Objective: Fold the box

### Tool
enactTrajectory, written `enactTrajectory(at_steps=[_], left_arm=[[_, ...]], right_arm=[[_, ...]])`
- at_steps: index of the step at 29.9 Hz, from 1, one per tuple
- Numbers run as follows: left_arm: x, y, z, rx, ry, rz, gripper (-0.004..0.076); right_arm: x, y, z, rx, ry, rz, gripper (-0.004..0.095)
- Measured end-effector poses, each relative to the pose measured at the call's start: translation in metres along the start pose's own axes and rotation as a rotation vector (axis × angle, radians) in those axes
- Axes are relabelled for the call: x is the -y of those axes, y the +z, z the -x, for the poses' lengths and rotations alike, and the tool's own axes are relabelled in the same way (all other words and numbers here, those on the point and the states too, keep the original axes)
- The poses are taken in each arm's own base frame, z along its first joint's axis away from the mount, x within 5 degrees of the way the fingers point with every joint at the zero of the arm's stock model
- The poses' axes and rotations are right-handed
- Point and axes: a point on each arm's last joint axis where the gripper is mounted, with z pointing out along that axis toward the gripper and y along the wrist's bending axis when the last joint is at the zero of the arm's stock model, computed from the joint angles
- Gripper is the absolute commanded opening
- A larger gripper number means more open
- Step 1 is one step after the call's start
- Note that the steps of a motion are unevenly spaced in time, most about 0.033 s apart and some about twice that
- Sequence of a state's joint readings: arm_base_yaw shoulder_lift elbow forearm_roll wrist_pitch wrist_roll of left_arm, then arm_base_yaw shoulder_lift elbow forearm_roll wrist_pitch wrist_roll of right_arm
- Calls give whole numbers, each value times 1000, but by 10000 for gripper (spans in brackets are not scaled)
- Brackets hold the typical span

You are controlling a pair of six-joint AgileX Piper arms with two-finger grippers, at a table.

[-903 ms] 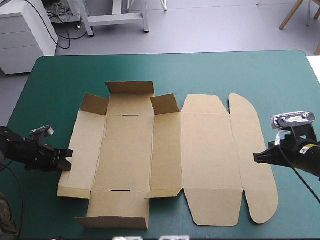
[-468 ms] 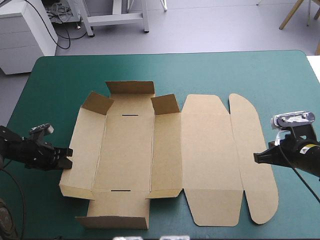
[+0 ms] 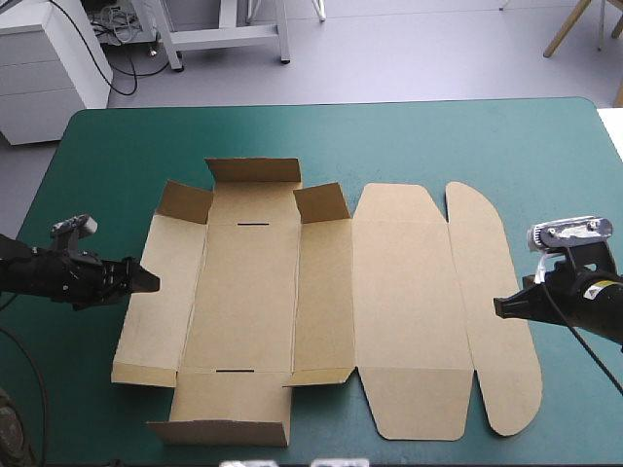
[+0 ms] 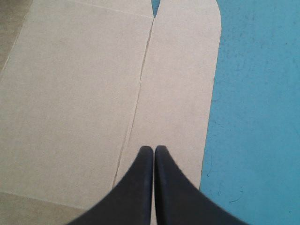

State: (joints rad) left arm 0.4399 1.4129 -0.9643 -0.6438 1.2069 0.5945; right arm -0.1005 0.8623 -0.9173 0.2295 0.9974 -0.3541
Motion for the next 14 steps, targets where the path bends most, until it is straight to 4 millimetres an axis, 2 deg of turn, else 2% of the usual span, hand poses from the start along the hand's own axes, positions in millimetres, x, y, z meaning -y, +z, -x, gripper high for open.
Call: enactTrajectory(at_steps=[5, 8, 14], left_arm=[[11, -25, 17, 87, 44, 43, 592], [20, -47, 25, 143, 73, 104, 592], [36, -88, 31, 235, 110, 239, 592]], right_arm=[[0, 0, 0, 0, 0, 0, -14], [0, 0, 0, 0, 0, 0, -14], [0, 0, 0, 0, 0, 0, -14]])
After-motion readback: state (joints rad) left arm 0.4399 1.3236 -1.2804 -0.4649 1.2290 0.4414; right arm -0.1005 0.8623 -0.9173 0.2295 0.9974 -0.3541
